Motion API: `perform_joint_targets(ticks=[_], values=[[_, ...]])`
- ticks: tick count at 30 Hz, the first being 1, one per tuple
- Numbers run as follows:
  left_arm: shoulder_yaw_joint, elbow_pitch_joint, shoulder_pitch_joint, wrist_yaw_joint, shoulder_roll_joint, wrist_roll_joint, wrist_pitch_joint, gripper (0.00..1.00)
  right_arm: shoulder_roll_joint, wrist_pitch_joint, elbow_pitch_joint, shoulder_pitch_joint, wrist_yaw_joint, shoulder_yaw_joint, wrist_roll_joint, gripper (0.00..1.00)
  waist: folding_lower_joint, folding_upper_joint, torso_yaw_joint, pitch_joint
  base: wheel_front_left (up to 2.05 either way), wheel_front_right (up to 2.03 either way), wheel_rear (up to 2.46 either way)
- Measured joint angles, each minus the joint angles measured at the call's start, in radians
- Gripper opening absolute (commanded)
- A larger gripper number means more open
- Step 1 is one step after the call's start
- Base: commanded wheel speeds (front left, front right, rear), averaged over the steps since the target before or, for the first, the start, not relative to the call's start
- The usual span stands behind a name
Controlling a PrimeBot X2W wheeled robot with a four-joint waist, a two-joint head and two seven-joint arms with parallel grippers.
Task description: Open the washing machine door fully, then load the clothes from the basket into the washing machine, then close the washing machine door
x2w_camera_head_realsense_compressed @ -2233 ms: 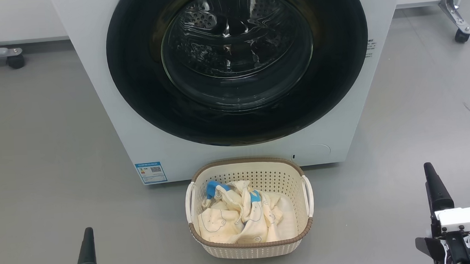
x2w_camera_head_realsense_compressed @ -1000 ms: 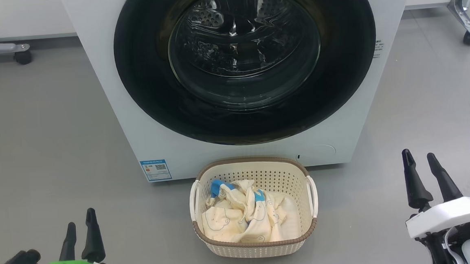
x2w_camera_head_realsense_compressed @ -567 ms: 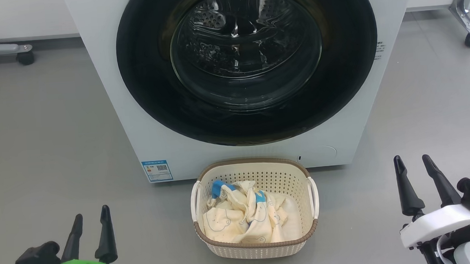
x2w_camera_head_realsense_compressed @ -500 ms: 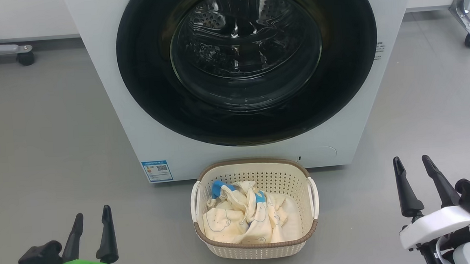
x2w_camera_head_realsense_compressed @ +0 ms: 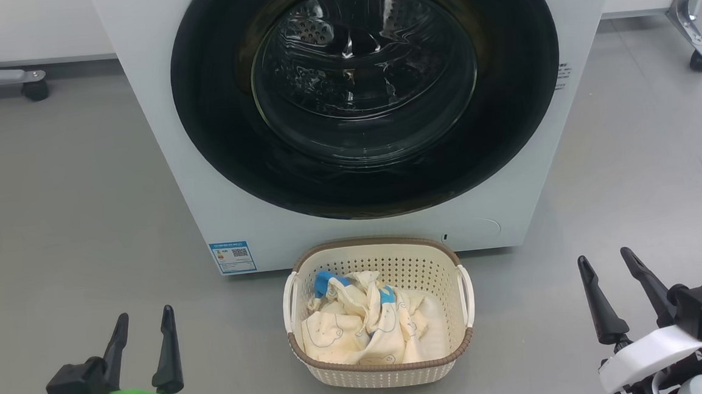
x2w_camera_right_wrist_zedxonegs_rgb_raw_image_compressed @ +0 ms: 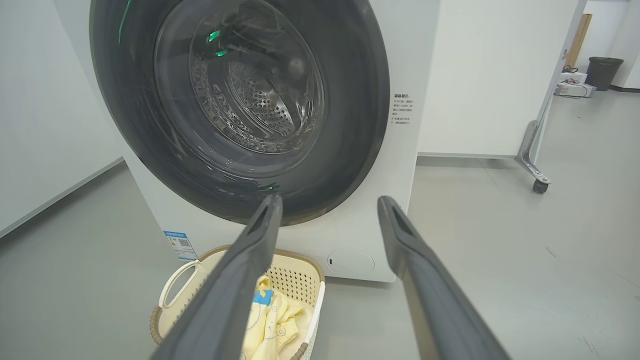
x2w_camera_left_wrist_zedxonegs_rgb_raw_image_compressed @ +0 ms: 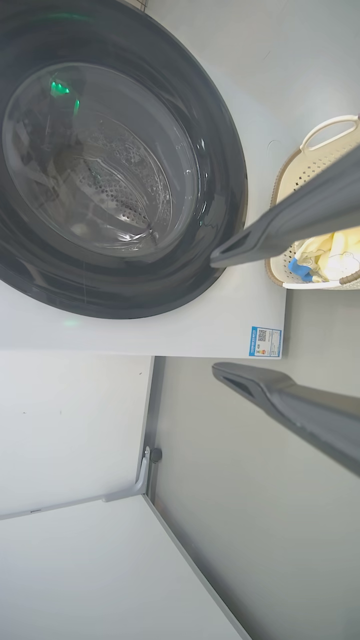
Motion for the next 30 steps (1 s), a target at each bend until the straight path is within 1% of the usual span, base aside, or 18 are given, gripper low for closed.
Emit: perform_joint_targets(ticks=[30], values=[[0.028, 0.004, 0.001, 0.0, -0.03, 0.015, 0.0, 1.0, 0.018, 0.0, 0.01, -0.001, 0.0, -0.008, -0.009, 1.0, 0.0, 0.0, -0.001, 0.007, 0.0, 0.0, 0.0]])
